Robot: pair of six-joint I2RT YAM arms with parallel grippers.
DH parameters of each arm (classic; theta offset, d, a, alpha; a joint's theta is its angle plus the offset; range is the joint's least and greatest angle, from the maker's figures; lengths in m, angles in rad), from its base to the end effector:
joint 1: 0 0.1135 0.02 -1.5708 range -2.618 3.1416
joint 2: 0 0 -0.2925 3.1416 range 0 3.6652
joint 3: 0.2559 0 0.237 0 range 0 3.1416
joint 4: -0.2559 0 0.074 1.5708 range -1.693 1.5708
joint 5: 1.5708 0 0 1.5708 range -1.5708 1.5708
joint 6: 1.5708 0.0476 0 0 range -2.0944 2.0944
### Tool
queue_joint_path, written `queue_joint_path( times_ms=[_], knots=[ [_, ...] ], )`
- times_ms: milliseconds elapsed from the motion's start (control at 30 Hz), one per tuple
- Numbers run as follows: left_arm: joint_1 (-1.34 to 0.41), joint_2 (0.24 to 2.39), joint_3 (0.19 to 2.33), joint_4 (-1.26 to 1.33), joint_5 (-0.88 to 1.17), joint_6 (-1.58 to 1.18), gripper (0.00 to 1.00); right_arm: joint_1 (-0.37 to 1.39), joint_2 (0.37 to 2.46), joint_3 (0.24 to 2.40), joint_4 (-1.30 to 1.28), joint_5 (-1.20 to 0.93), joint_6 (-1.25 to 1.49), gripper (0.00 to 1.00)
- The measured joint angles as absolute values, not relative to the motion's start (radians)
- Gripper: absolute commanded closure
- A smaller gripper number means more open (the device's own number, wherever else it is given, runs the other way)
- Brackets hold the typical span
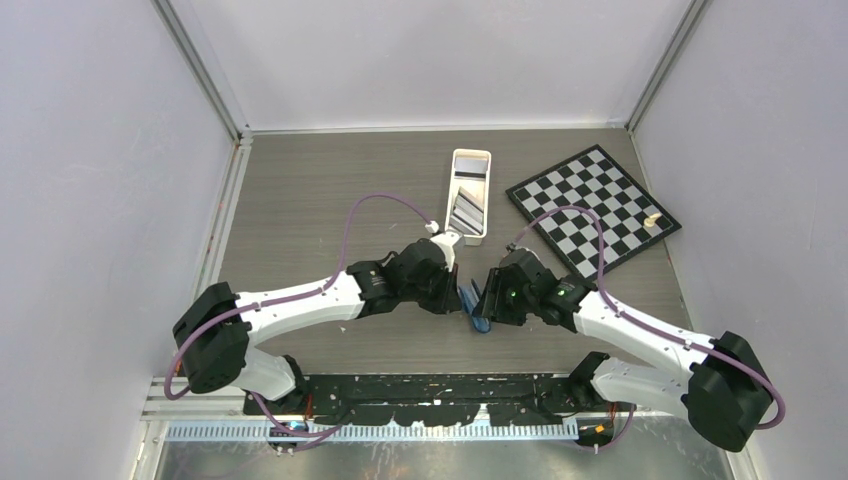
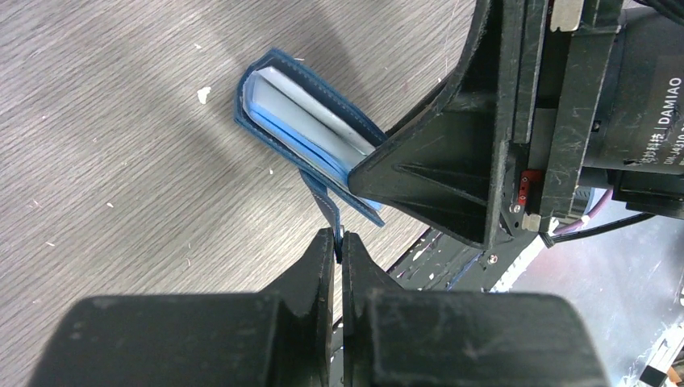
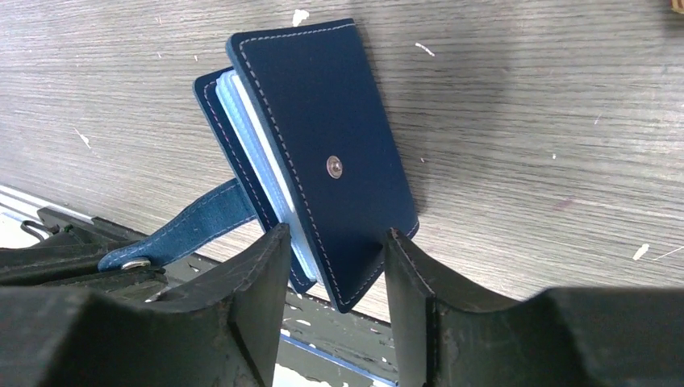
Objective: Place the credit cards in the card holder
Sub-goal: Open the card holder at the center of the board.
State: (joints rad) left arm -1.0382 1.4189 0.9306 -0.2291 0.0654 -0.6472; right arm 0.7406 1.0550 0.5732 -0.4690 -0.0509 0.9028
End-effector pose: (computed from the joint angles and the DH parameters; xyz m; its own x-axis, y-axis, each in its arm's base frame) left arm 0.1486 -0.2582 0.2682 -0.7997 0.1719 -0.5752 0.5045 0.7119 -0.4886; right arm 0.1292 0.1214 0.2159 -0.9182 0.2229 -0.3274 0.0407 0.8753 0.4818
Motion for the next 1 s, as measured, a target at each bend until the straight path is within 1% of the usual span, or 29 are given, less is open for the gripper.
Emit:
queue_joint_path(
  times_ms=[367, 667, 1000],
  knots=[
    [-1.029, 1.417, 0.916, -0.23, 0.065, -0.648, 1.0, 0.744, 1.054, 0.586, -0.497, 0.013, 0.894, 0.61],
    [-1.017, 1.389, 0.91, -0.236, 0.065, -0.648, 1.0, 0.744, 1.056, 0.586, -0.53, 0.068, 0.888, 0.62],
    [-0.983, 1.387, 0.894, -0.242, 0.061, -0.648, 1.0, 0.744, 1.103, 0.585, -0.55, 0.124, 0.885, 0.61]
  ],
)
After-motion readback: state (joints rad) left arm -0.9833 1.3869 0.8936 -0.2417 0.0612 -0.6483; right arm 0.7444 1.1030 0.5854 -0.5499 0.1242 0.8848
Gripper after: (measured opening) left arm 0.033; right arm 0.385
